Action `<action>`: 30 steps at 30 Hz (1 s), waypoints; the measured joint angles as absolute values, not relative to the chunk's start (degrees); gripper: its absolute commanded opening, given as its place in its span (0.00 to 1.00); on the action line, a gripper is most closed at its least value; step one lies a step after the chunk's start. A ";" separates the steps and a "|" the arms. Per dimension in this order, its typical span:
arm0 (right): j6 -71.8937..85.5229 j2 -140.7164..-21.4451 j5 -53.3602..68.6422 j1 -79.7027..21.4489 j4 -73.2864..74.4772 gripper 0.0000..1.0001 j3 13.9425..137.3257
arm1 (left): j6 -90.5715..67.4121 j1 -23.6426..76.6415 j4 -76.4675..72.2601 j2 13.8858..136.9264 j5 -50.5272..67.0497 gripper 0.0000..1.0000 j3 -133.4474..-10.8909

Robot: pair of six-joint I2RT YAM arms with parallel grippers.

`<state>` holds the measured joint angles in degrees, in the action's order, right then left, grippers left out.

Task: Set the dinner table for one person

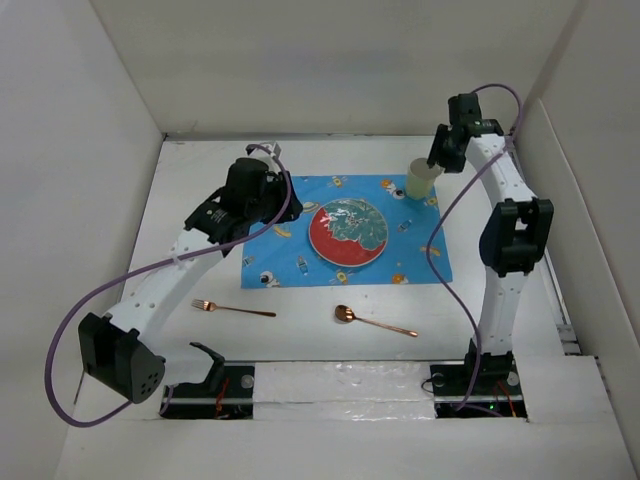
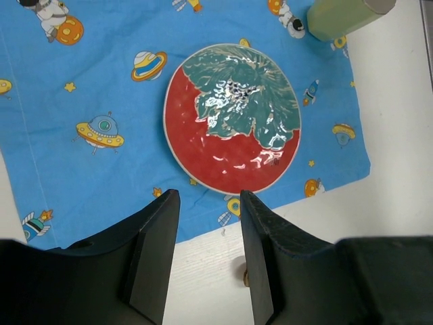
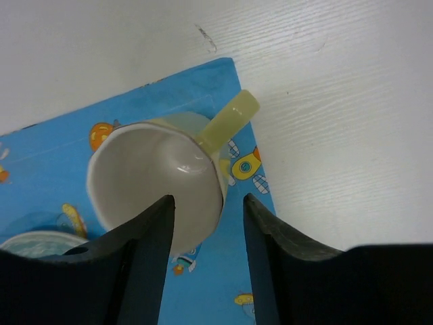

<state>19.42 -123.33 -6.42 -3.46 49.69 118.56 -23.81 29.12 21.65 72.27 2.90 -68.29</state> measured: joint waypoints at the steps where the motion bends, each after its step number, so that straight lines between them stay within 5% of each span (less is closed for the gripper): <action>1: 19.42 -121.16 -6.26 -3.46 49.28 0.37 117.40 | -23.68 29.12 21.82 72.27 2.81 0.37 -68.86; 4: 19.07 -108.05 -5.10 -3.86 44.12 0.00 105.91 | -23.38 29.12 21.89 72.40 2.72 0.19 -70.78; 6: 18.98 -96.57 -2.76 -4.78 39.90 0.00 95.02 | -22.96 29.12 21.82 72.66 2.70 0.02 -71.75; 11: 18.39 -72.38 4.49 -16.75 32.84 0.00 69.58 | -22.37 28.82 21.80 74.00 2.72 0.02 -72.66; 12: 18.44 -69.89 5.50 -20.51 32.82 0.01 65.95 | -22.28 28.71 21.87 74.32 2.74 0.10 -72.82; 15: 19.27 -66.87 8.78 -30.15 34.15 0.27 57.63 | -21.67 27.90 22.17 75.40 2.63 0.23 -73.65; 19: 19.75 -69.30 9.50 -38.48 38.24 0.53 54.63 | -20.82 26.85 22.50 76.90 2.17 0.27 -76.34; 30: 17.65 -85.71 4.89 -51.86 39.88 0.57 54.78 | -18.24 26.55 22.48 79.22 -0.58 0.29 -85.54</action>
